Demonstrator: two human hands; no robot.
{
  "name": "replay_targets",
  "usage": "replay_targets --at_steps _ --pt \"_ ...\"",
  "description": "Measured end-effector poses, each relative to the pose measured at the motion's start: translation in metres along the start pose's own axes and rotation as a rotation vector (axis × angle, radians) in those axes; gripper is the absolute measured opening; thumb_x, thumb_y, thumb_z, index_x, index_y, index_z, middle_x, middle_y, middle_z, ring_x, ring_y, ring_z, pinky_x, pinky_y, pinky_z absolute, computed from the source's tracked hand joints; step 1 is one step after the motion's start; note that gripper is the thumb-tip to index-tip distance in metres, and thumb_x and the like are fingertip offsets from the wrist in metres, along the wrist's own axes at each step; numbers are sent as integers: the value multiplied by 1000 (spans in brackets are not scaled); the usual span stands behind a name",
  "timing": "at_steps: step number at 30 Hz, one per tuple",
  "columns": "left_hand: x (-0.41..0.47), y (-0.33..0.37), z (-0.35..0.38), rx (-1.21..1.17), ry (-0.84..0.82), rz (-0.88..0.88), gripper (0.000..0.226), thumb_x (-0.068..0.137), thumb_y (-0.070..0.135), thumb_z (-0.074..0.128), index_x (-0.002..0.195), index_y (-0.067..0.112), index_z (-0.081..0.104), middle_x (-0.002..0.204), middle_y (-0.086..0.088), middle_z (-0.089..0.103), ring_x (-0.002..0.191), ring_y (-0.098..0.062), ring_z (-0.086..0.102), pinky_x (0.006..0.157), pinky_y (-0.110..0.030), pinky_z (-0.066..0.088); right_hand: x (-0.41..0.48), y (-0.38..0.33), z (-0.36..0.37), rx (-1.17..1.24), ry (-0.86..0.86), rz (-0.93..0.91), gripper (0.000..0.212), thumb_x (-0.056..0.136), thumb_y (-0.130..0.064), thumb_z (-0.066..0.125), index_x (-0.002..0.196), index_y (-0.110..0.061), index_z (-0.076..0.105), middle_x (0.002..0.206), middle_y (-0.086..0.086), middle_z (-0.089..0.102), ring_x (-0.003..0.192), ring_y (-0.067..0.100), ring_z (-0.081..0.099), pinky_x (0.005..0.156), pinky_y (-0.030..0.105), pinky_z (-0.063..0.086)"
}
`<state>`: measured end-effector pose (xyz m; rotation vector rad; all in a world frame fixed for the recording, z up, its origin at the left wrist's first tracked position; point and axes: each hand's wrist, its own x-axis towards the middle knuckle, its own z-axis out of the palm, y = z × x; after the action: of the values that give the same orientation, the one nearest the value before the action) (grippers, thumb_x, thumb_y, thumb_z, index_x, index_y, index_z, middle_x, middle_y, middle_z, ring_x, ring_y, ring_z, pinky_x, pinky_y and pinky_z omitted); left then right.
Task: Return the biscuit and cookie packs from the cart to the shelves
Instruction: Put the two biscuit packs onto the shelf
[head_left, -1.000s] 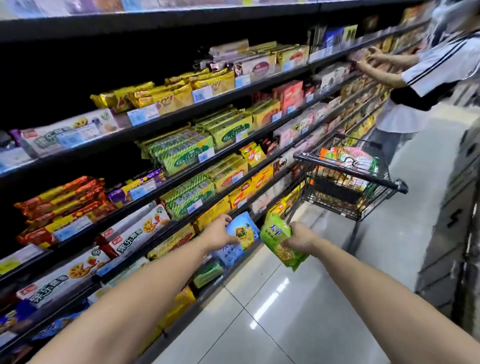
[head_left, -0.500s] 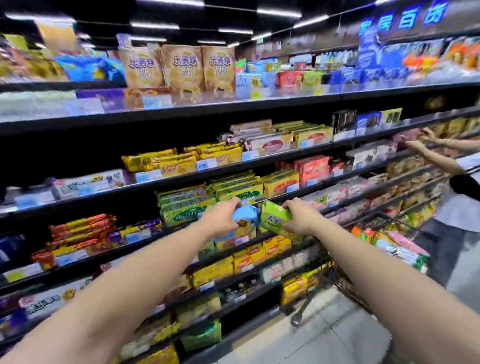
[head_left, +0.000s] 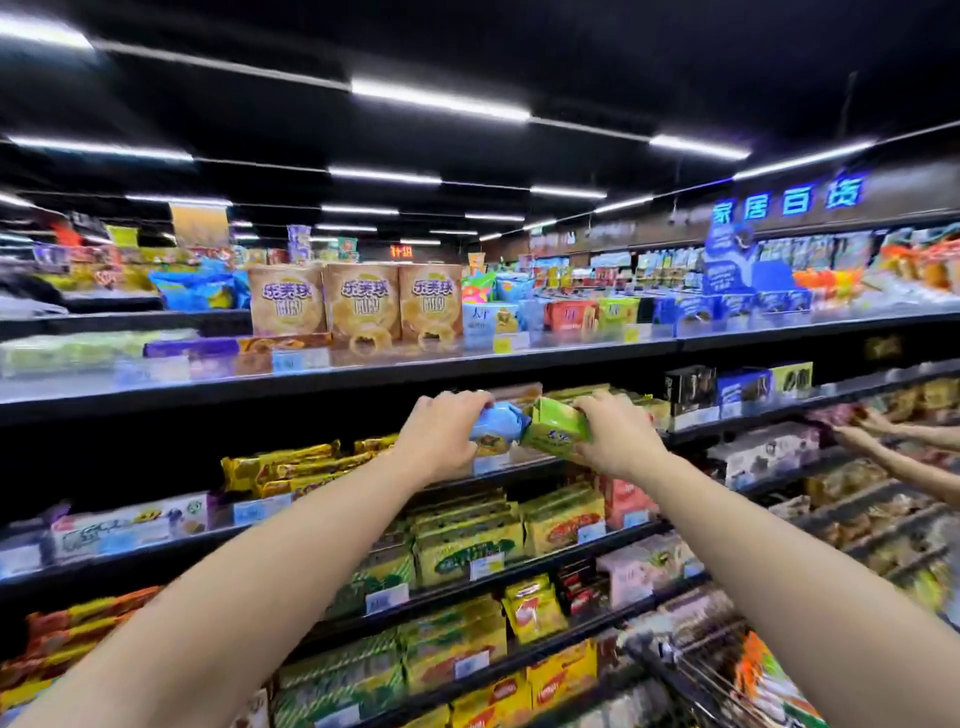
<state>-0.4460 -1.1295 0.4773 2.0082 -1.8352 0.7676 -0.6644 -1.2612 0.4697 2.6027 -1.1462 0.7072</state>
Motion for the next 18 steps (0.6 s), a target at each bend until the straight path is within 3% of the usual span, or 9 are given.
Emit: replay_targets --at_steps 9,14,18 --pt "124 0 -3 -75 241 117 59 80 8 73 137 14 55 131 -6 65 117 -29 59 97 -43 48 88 86 -38 -5 197 24 60 87 -17 68 142 -24 47 138 2 50 131 28 43 106 49 36" --pt "190 12 0 -43 278 101 51 78 6 75 126 12 60 117 -9 69 106 -32 62 91 -42 49 135 140 -41 -1 266 -14 55 86 -13 66 138 -22 50 135 4 52 127 30 44 104 48 37" --pt "235 14 -1 15 251 -3 48 80 6 69 126 15 58 118 -8 67 107 -33 61 91 -45 49 177 178 -36 40 350 -67 60 85 -9 67 141 -20 50 137 5 54 126 30 45 104 49 39"
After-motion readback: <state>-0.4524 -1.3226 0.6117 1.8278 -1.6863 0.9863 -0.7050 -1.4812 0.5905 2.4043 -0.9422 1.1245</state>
